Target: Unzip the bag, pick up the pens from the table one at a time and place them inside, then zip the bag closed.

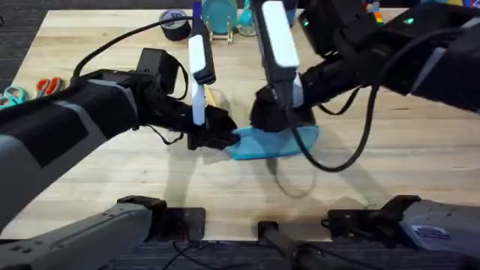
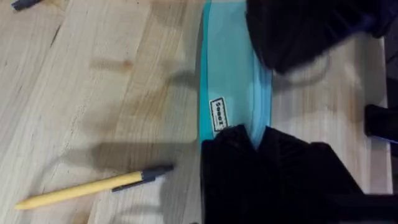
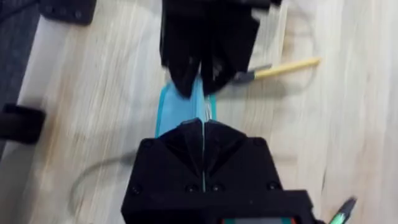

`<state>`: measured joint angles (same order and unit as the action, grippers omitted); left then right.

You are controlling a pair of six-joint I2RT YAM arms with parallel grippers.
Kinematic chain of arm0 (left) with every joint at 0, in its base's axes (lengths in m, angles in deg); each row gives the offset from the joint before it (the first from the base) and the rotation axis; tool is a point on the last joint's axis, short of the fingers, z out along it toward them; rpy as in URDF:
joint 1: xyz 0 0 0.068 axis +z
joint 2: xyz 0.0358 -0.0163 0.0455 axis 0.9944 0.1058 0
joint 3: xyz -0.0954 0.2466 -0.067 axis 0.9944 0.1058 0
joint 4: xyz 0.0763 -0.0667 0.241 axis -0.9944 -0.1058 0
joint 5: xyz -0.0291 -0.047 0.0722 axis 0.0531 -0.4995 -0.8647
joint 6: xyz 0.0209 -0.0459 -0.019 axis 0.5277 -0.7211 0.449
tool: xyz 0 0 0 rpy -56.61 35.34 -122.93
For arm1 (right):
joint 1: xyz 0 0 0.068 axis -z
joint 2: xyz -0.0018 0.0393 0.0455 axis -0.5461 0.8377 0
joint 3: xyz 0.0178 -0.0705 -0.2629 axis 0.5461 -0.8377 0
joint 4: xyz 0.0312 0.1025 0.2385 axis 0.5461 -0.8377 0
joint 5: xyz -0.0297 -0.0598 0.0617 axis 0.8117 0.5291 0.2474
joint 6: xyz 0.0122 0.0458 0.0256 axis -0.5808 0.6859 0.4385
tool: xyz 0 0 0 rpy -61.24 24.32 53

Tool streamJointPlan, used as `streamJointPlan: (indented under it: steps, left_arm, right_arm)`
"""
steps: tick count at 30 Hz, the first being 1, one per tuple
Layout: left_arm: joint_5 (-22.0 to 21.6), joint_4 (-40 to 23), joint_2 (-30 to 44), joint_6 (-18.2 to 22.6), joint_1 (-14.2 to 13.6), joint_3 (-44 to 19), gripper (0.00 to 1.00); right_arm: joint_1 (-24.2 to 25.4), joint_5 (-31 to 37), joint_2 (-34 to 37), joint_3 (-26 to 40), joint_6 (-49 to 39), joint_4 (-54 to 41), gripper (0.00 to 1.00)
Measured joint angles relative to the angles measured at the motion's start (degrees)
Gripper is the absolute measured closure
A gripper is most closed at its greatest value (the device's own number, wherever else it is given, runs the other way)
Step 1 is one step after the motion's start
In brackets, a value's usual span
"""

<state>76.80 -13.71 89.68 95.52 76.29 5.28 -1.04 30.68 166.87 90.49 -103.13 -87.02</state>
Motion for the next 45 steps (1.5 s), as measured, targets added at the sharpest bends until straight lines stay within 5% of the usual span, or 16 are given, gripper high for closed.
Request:
streamJointPlan:
  steps: [9,19,32,33,34,38,45]
  left_arm:
    - [0.00,0.00,0.00,0.00,0.00,0.00,0.958]
    - [0.00,0.00,0.00,0.00,0.00,0.00,0.958]
    - [0.00,0.00,0.00,0.00,0.00,0.00,0.958]
    - [0.00,0.00,0.02,0.00,0.00,0.00,0.958]
    - [0.00,0.00,0.00,0.00,0.00,0.00,0.958]
    - [0.00,0.00,0.00,0.00,0.00,0.00,0.958]
    - [0.00,0.00,0.00,0.00,0.00,0.00,0.958]
  right_arm:
    - [-5.02,-0.47,0.00,0.09,2.64,3.57,0.973]
    - [-5.16,0.07,-0.02,0.11,4.14,3.54,0.971]
    - [-5.16,14.51,-8.60,0.11,9.71,-1.94,0.942]
    - [-5.16,15.09,-9.50,0.11,10.19,-2.52,0.896]
    - [-5.16,16.24,-11.86,0.11,11.12,-4.08,0.627]
    - [-5.16,16.80,-14.17,0.11,13.08,-5.86,0.062]
    - [-5.16,18.44,-14.86,0.13,14.97,-9.52,0.006]
